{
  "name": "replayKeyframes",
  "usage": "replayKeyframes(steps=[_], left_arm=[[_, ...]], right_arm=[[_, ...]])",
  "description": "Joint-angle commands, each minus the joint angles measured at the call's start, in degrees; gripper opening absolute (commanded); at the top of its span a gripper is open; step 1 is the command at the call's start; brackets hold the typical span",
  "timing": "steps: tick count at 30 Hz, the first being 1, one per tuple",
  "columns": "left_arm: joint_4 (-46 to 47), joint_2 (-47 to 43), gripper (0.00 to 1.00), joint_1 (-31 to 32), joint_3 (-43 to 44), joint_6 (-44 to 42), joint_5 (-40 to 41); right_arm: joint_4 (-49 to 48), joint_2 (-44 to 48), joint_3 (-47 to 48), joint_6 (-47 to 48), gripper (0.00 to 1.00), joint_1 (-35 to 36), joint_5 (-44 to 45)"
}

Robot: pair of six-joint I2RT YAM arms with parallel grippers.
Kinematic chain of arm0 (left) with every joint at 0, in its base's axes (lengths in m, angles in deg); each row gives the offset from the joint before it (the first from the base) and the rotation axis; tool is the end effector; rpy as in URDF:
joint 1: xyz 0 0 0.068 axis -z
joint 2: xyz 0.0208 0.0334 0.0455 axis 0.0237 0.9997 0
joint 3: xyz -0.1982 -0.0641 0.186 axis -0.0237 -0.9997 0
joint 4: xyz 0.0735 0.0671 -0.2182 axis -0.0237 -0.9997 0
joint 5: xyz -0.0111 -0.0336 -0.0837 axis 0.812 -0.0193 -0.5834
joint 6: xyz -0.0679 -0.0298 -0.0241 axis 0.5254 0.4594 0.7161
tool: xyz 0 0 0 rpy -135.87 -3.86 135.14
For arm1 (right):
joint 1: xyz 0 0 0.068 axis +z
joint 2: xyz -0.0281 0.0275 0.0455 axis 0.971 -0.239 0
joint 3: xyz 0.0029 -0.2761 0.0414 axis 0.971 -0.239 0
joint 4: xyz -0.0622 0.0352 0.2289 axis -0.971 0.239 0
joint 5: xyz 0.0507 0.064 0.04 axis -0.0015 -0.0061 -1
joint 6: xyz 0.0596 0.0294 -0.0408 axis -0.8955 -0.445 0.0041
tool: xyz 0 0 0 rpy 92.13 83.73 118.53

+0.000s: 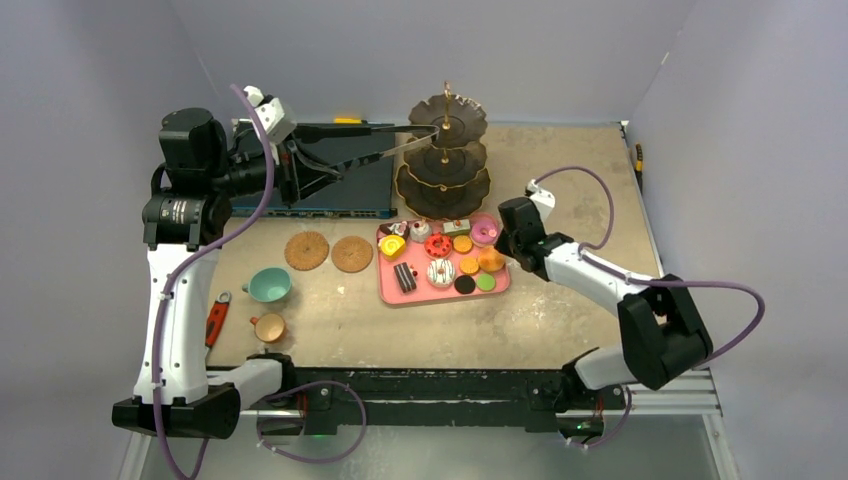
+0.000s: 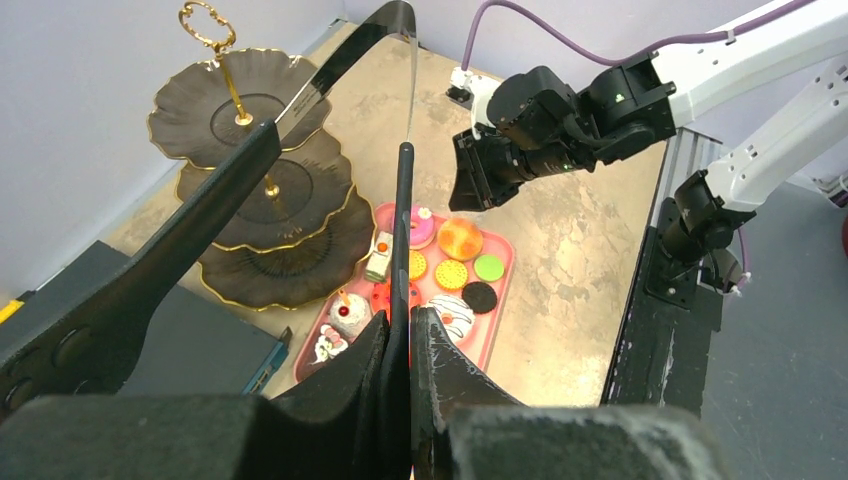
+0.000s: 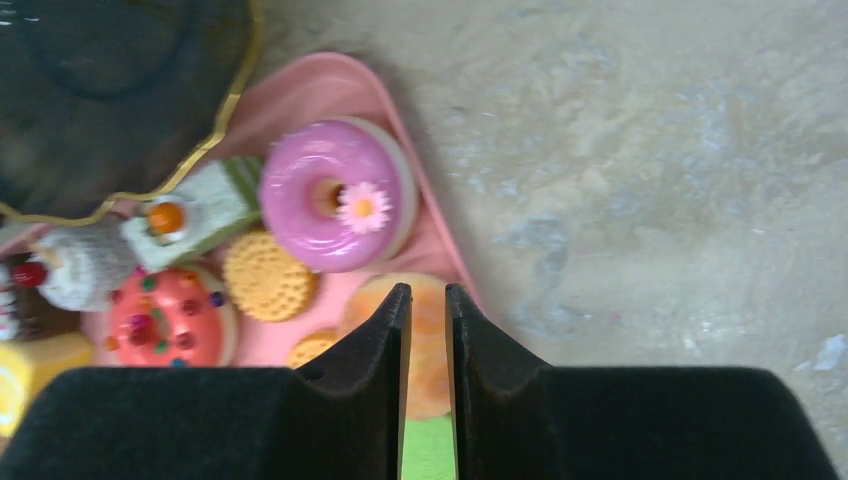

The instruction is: Serve the afternoon tea

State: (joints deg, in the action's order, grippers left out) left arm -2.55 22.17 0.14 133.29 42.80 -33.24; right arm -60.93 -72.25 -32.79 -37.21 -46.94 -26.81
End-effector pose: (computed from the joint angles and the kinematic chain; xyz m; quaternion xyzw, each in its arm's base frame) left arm 0.1854 -0.0633 0.4744 0.3615 0.6631 -0.3793 0.5345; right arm 0.2662 0.1191 0.2079 0.1906 0.8867 0.0780 0.4139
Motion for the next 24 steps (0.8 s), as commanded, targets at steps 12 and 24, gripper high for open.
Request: replayKeyframes(steps=[12,24], left_arm=[[-0.9,0.4,0.00,-0.2,2.3,-2.6,-2.0],[-1.7,0.7,0.00,-0.2,3.1,-3.2,-2.5]], right_arm=[[-11.9,-9.7,-0.6,6.3,0.17,-6.5,-9.9],[-7.9,-9.0,-3.0,3.2,0.14,-6.5,-7.2]])
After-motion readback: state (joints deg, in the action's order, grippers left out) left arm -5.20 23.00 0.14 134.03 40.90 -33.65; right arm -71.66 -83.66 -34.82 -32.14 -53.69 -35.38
